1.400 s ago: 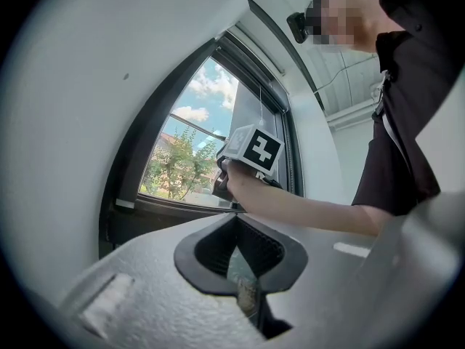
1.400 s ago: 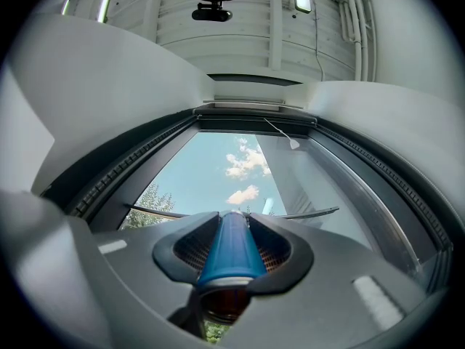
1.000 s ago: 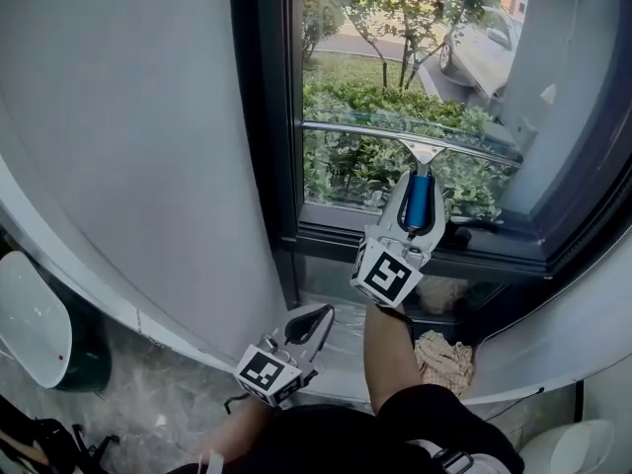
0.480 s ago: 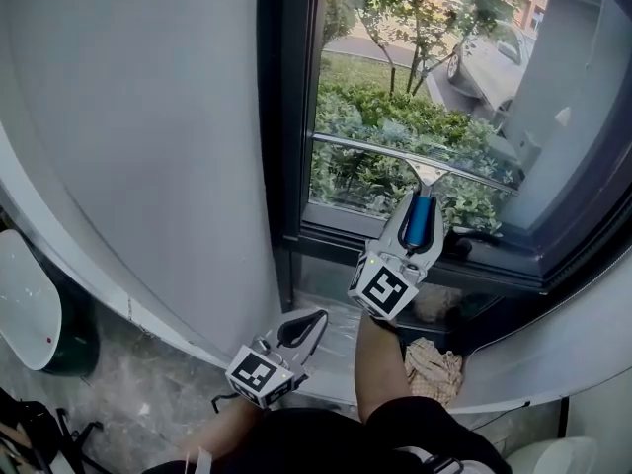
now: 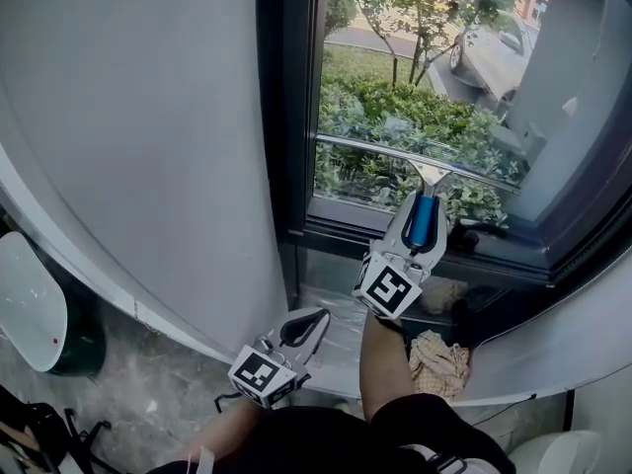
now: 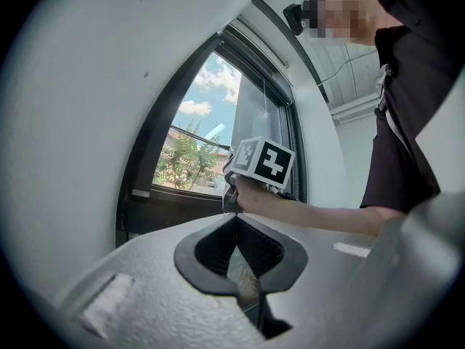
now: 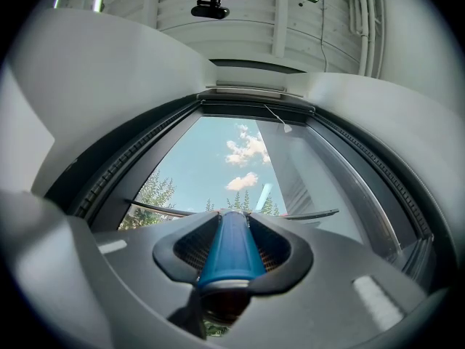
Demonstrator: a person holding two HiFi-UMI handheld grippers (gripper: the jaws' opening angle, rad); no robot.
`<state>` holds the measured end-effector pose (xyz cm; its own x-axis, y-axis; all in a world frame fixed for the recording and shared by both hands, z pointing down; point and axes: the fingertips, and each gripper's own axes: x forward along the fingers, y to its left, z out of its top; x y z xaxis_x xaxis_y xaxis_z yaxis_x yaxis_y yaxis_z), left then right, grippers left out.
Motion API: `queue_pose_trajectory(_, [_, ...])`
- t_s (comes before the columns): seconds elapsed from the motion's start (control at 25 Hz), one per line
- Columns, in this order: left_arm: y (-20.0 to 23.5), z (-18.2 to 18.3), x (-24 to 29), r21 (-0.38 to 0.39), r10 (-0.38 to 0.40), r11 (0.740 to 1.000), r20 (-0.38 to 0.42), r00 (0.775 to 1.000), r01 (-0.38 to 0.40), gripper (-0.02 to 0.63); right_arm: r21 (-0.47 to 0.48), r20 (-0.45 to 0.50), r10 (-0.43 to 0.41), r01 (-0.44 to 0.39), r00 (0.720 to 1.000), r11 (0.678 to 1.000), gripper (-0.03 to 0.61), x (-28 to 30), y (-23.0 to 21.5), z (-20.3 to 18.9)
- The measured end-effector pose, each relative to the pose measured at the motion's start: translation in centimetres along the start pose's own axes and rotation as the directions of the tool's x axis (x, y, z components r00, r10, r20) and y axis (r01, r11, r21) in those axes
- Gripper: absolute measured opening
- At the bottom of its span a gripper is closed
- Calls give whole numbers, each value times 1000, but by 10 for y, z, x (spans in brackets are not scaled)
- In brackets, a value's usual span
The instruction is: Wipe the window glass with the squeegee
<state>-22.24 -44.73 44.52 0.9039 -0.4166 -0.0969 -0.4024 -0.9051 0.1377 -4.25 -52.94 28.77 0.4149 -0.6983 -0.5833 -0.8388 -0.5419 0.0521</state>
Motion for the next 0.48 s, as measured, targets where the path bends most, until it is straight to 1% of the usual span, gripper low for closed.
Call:
queue_pose_trajectory(0.16, [1,-4,-3,-13,0,1000,-5,1000,0,0,-17,-9,0,0,1000,1000,133,-5,0,-7])
queue_pose_trajectory(0.36, [2,-13,-3,-29,-1,1000,-27,1000,0,0,-11,-35,1,-2,999,1000,133,-9,2,-14])
queue_pose_trajectory(0.48, [1,-15,-3,-33,-7,999,-24,1000,6,0,-26,-41,6,-7,999,1000,133,-12,2,-17])
